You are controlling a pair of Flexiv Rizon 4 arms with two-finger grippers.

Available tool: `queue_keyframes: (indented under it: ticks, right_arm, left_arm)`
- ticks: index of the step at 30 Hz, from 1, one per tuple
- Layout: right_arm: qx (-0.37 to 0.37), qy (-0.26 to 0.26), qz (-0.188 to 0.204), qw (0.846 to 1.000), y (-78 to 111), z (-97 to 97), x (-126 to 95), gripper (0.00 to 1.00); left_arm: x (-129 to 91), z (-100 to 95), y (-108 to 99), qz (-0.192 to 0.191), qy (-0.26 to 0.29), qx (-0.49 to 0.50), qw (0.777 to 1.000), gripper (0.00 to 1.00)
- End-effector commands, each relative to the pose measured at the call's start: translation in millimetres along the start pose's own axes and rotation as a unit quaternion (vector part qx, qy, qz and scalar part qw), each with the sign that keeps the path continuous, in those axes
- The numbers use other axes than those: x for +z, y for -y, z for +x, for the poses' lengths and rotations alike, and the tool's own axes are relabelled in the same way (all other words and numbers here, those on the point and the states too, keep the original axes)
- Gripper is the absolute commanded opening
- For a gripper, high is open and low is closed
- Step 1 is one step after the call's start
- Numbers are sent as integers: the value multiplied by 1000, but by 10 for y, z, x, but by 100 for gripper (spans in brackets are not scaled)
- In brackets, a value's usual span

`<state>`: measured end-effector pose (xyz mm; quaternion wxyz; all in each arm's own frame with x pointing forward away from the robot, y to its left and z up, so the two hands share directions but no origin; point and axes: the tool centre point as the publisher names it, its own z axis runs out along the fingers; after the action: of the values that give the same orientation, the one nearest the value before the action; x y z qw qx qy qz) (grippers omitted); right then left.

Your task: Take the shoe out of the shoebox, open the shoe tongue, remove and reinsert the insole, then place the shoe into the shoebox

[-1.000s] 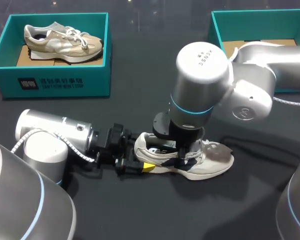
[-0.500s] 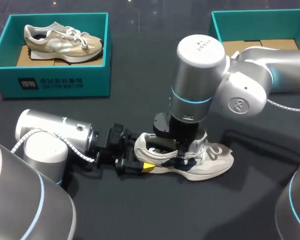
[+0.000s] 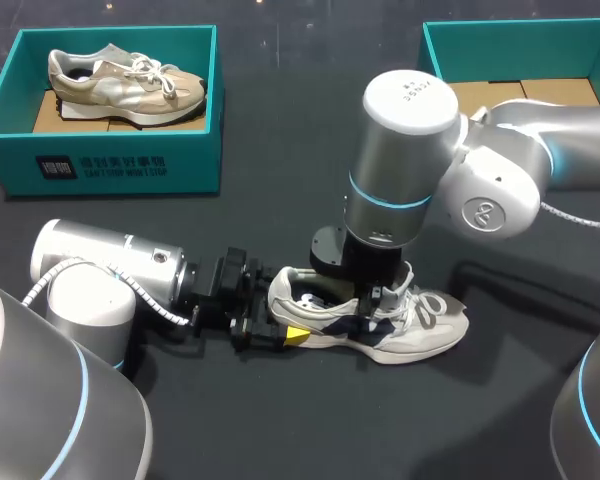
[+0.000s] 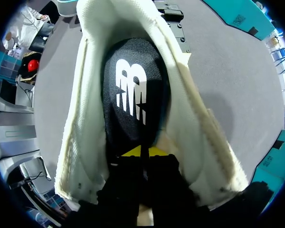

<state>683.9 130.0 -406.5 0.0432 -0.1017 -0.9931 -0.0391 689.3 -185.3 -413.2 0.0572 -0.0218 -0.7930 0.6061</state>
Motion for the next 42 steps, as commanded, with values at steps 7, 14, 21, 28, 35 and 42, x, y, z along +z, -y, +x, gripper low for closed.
queue_keyframes:
  ticks: [7, 14, 21, 28, 35, 42]
  right_arm:
    - [-19, 33, -58, 998, 79, 200, -145, 0]
    - [-39, 52, -111, 992, 192, 141, -383, 0]
    - [-62, 57, -160, 984, 215, 81, -479, 0]
    - [-82, 59, -192, 976, 220, 19, -541, 0]
    - [-124, 63, -193, 971, 39, 0, -658, 0]
    - [-169, 61, -184, 966, -207, 24, -749, 0]
  left_arm:
    - [1, -16, -5, -2, 0, -1, 1000, 0]
    - [1, -16, -5, -2, 0, -1, 1000, 0]
    - [1, -16, -5, -2, 0, -1, 1000, 0]
    - [1, -16, -5, -2, 0, -1, 1000, 0]
    - [1, -16, -5, -2, 0, -1, 1000, 0]
    - [1, -16, -5, -2, 0, -1, 1000, 0]
